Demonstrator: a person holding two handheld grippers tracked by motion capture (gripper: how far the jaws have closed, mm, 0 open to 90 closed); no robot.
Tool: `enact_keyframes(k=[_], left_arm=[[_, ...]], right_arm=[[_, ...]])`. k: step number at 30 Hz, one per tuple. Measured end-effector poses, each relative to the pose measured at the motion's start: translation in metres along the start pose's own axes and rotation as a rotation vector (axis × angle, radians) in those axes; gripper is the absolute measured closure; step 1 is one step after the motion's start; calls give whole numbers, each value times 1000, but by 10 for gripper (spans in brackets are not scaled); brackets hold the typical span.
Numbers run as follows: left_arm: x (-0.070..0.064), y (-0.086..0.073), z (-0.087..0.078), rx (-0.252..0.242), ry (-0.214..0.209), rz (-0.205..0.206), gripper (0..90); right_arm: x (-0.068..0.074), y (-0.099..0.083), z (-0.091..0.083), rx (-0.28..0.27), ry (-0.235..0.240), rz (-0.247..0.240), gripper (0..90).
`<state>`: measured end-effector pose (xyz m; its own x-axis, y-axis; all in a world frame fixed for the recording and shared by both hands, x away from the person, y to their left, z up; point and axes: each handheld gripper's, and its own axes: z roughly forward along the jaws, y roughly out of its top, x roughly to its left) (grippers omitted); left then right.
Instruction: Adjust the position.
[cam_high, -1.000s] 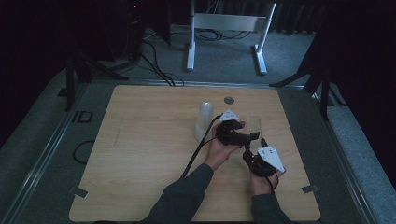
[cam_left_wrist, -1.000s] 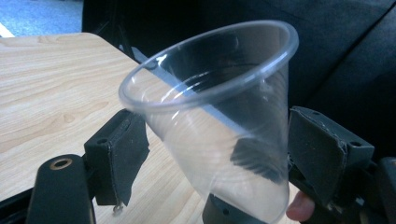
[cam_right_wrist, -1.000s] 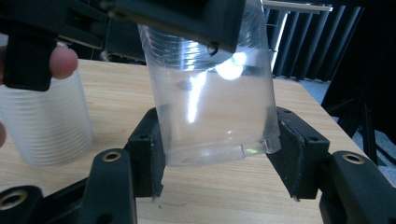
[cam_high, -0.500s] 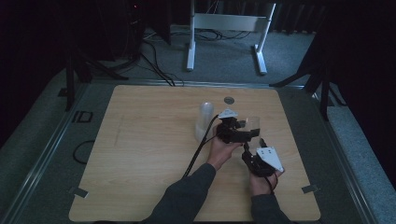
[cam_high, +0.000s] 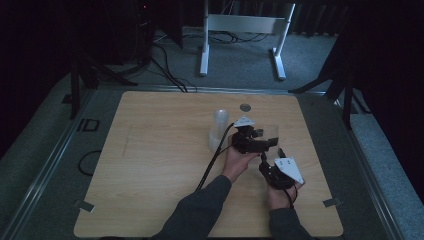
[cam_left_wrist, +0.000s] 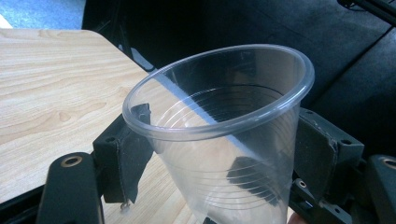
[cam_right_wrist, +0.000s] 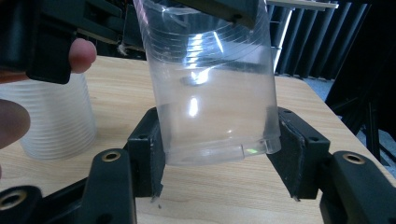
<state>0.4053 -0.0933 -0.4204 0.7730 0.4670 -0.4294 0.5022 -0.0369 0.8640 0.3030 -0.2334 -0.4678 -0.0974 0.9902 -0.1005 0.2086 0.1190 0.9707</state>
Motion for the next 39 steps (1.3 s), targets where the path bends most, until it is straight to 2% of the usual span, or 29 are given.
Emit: enact_keyframes(k=[9, 14, 17, 22, 23, 26, 29, 33, 39], left_arm=[[-2, 0, -1, -1, 14, 32, 261], [-2, 0, -1, -2, 17, 37, 262], [-4, 1, -2, 2, 34, 66, 267], [-8, 1, -3, 5, 55, 113, 272], [-9, 1, -3, 11, 64, 136, 271], [-12, 0, -3, 17, 77, 170, 272], [-16, -1, -2, 30, 83, 205, 272], [-18, -2, -1, 41, 84, 220, 272], [-19, -2, -1, 38, 65, 218, 271]], right_arm=[[0, 0, 1, 12, 18, -15, 398], [0, 0, 1, 15, 29, -18, 385], [1, 1, 2, 25, 43, -28, 327], [1, 2, 4, 37, 59, -43, 302], [1, 2, 4, 37, 59, -43, 301], [-2, 5, 4, 43, 66, -40, 292], [-4, 6, 5, 47, 77, -47, 292], [-6, 8, 8, 60, 95, -47, 310], [-8, 7, 9, 81, 91, -33, 386]])
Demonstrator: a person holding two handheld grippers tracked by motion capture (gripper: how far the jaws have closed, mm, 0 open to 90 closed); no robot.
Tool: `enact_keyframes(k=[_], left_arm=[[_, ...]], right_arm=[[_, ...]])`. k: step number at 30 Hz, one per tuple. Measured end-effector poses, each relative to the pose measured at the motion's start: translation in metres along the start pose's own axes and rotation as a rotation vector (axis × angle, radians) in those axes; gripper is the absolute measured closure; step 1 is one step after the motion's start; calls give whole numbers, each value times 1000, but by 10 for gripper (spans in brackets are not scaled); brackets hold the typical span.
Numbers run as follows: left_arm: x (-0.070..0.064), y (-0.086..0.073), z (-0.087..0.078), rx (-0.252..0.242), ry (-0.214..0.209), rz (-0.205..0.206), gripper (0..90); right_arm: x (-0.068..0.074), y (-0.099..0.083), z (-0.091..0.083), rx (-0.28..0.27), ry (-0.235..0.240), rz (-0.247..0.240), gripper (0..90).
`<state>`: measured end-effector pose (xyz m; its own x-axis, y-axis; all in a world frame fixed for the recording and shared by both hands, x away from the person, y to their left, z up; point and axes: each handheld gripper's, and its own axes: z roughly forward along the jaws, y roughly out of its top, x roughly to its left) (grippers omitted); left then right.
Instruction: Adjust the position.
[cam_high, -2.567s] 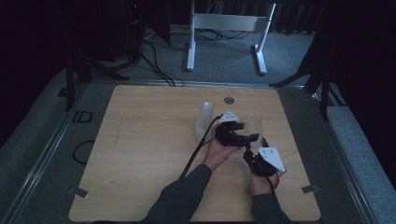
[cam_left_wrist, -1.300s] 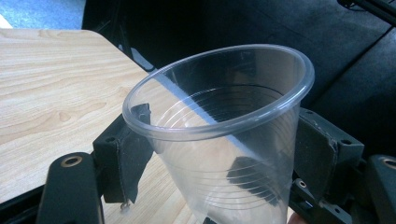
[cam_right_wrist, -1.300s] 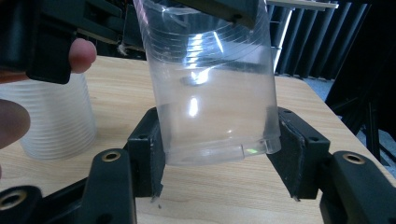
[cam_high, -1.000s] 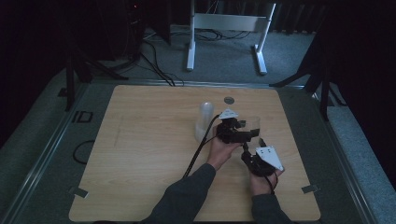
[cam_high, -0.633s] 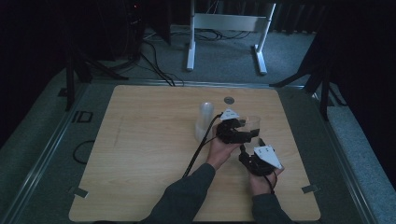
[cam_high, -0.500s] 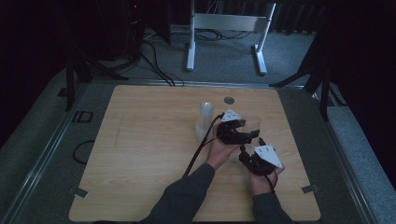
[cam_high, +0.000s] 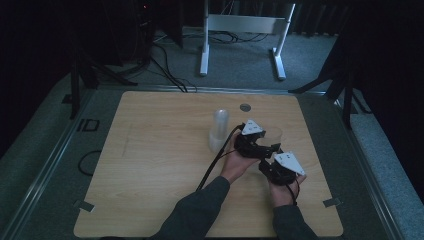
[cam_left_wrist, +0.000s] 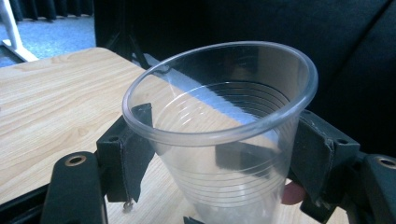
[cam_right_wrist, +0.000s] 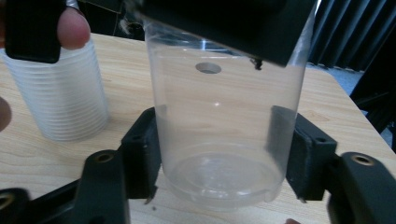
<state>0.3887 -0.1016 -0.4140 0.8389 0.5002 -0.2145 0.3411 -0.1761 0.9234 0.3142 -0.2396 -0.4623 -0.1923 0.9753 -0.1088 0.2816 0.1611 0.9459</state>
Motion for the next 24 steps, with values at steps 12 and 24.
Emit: enact_keyframes(k=[12, 24], left_arm=[[4, 2, -1, -44, -53, -91, 255], [3, 4, -5, -68, -59, -86, 282]], right_arm=[[0, -1, -4, -41, -13, 16, 411], [2, -3, -4, -56, 3, 27, 407]])
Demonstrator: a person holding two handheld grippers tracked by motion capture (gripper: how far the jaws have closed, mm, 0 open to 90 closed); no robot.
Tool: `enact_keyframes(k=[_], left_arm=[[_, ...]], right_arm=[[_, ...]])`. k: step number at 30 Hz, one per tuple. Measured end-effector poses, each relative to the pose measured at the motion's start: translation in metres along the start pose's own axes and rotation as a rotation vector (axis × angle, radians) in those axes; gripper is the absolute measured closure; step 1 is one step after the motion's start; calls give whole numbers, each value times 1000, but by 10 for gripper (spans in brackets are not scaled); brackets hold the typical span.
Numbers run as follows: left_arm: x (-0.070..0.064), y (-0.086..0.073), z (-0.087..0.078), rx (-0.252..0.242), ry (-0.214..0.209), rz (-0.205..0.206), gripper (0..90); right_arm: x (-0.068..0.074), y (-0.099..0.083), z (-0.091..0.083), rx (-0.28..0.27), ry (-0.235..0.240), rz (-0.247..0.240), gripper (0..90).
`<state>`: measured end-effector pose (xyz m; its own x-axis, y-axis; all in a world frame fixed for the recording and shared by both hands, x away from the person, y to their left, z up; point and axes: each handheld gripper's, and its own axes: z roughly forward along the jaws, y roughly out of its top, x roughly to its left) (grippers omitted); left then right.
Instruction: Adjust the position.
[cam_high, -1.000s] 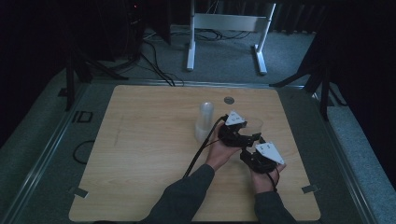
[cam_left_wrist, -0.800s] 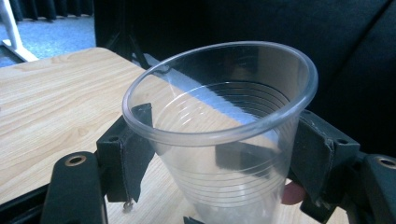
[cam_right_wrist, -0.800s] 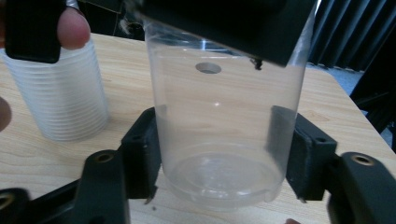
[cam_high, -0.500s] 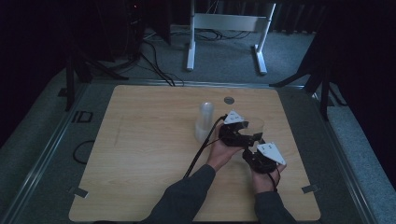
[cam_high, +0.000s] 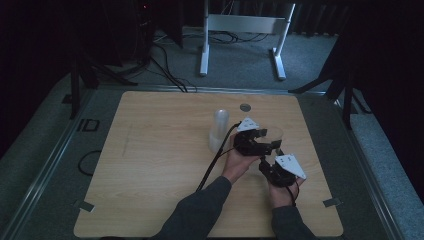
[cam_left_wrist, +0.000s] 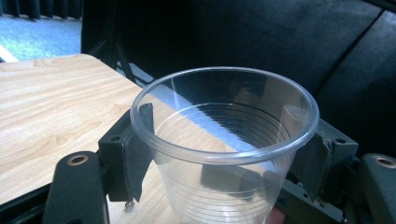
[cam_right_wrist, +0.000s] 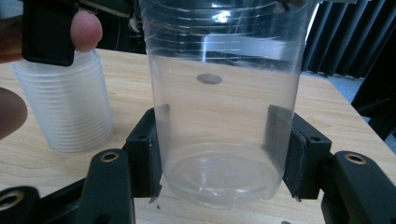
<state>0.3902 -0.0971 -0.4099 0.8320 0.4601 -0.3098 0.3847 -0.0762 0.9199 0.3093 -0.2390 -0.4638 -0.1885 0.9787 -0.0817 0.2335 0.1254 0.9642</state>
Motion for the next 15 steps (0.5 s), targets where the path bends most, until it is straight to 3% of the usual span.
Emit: enact_keyframes(k=[7, 15], left_arm=[[-3, 1, -1, -5, 32, 46, 287], [-3, 0, -4, -1, 102, 105, 288]], right_arm=[[-1, 0, 1, 11, 21, 14, 338], [-1, 0, 0, 12, 38, 6, 294]])
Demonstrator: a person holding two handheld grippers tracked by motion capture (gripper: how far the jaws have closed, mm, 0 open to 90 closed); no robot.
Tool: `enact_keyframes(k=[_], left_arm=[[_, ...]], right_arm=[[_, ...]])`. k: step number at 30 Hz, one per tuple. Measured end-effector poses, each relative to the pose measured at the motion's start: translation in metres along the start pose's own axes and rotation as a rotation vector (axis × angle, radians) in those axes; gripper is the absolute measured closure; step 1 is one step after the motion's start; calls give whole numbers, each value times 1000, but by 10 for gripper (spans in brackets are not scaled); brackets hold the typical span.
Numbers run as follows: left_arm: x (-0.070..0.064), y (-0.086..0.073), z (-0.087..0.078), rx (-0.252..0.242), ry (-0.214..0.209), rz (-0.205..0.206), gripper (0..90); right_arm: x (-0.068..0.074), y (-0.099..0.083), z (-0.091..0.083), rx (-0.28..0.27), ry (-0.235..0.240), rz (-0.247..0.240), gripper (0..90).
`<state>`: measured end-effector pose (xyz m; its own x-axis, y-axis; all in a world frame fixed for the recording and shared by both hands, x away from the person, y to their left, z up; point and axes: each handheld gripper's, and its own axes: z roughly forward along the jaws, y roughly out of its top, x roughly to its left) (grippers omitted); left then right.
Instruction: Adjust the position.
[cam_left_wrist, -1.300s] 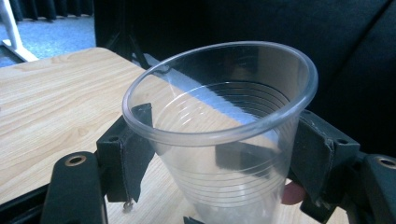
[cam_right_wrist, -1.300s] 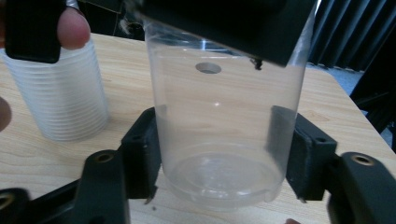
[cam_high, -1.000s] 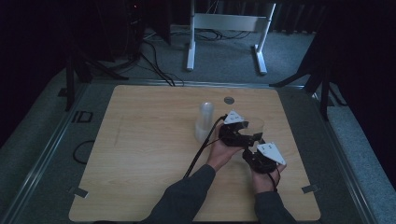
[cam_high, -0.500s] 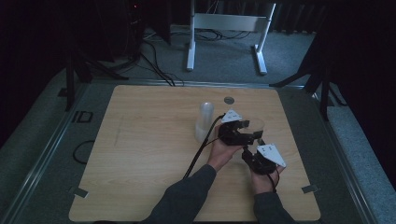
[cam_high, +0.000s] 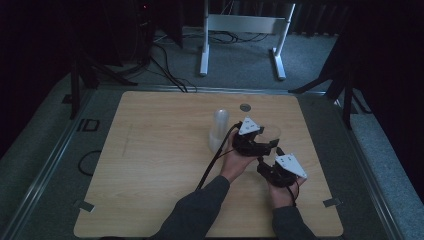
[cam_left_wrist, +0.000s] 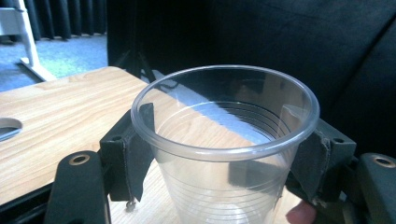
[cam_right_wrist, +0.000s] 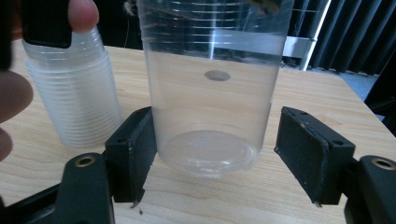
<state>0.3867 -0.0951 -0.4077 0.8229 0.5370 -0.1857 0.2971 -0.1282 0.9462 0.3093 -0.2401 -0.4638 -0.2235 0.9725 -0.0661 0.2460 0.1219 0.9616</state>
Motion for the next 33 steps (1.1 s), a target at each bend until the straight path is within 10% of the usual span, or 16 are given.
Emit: enact_keyframes(k=[33], left_arm=[[2, 1, -5, -6, 108, 44, 290]], right_arm=[[-5, 1, -9, -13, -14, -12, 283]])
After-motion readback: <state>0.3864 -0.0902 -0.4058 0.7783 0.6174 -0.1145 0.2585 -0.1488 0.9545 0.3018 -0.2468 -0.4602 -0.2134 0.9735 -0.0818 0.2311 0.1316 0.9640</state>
